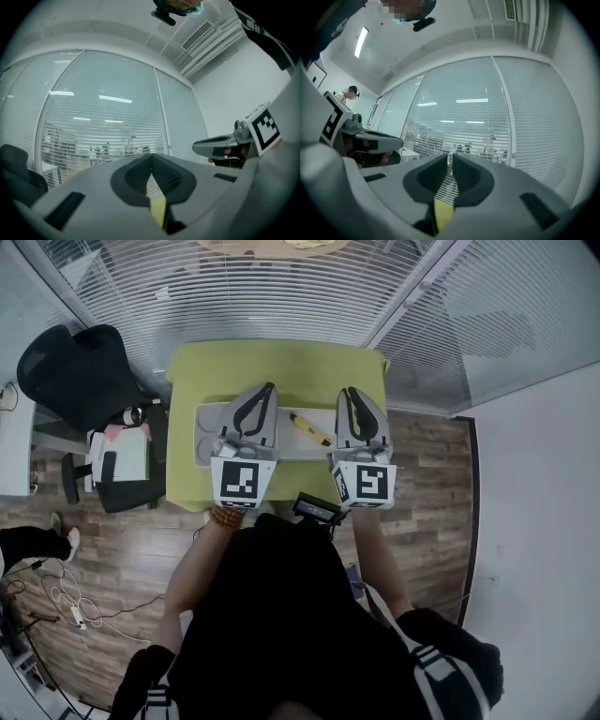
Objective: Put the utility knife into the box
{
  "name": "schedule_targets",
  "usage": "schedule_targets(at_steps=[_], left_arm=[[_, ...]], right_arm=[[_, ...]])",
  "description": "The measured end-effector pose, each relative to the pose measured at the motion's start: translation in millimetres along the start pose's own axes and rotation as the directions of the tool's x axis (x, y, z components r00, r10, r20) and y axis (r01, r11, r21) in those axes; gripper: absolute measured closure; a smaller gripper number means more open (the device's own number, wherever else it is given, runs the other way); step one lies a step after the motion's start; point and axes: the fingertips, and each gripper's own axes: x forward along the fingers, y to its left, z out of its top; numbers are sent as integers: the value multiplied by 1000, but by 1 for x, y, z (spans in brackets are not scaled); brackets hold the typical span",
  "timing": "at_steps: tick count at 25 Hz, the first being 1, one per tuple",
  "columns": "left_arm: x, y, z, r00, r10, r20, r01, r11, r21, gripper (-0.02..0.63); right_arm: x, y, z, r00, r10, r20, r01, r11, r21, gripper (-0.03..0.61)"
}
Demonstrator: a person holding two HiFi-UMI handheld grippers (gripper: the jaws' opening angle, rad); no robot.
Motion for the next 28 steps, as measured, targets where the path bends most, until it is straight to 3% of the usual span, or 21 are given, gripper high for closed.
schedule_targets(at_steps=[28], left_arm=[[6,10,-57,995,59,-75,-57,998,17,603]], right_arm=[[18,23,-59,994,22,-107,-19,999,26,563]])
